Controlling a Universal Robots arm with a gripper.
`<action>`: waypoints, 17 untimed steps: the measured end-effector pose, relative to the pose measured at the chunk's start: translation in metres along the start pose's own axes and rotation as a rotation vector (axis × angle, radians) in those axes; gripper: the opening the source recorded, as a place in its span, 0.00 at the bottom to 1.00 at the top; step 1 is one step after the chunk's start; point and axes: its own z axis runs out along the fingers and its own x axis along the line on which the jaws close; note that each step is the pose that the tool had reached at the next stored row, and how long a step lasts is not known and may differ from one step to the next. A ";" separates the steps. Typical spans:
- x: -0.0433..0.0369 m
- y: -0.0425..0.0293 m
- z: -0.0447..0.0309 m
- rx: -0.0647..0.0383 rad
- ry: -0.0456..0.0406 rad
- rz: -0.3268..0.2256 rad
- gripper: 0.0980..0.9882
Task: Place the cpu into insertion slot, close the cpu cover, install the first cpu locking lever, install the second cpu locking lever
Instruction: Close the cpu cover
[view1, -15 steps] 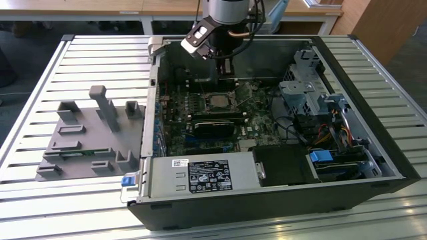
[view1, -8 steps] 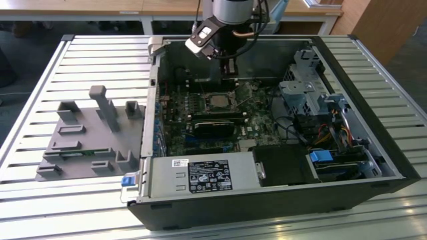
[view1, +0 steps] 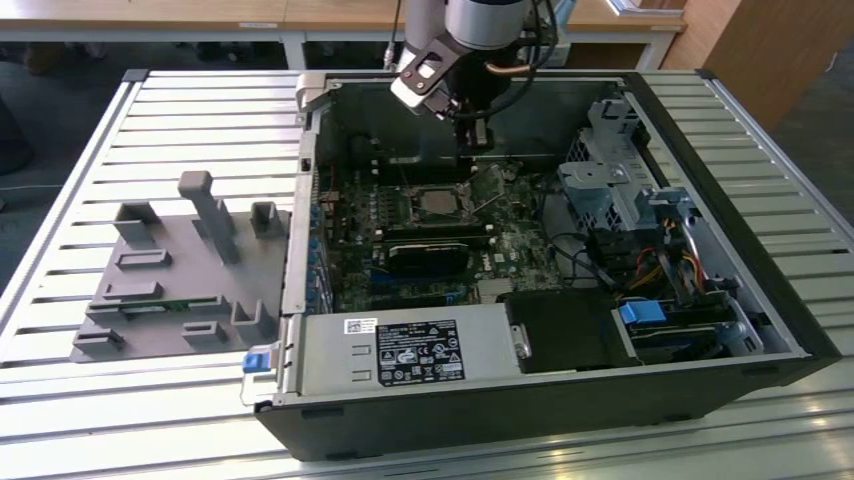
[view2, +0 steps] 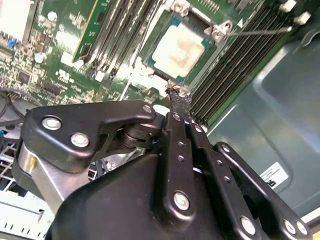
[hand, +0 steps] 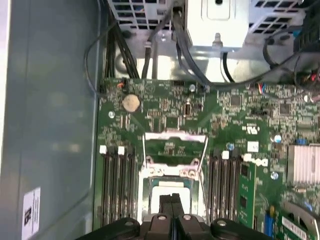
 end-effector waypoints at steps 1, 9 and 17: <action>0.0000 0.0023 0.0001 0.000 0.0001 0.000 0.01; -0.0004 0.0196 0.0009 0.001 -0.0003 0.000 0.01; -0.0006 0.0276 0.0028 0.001 -0.0001 0.000 0.01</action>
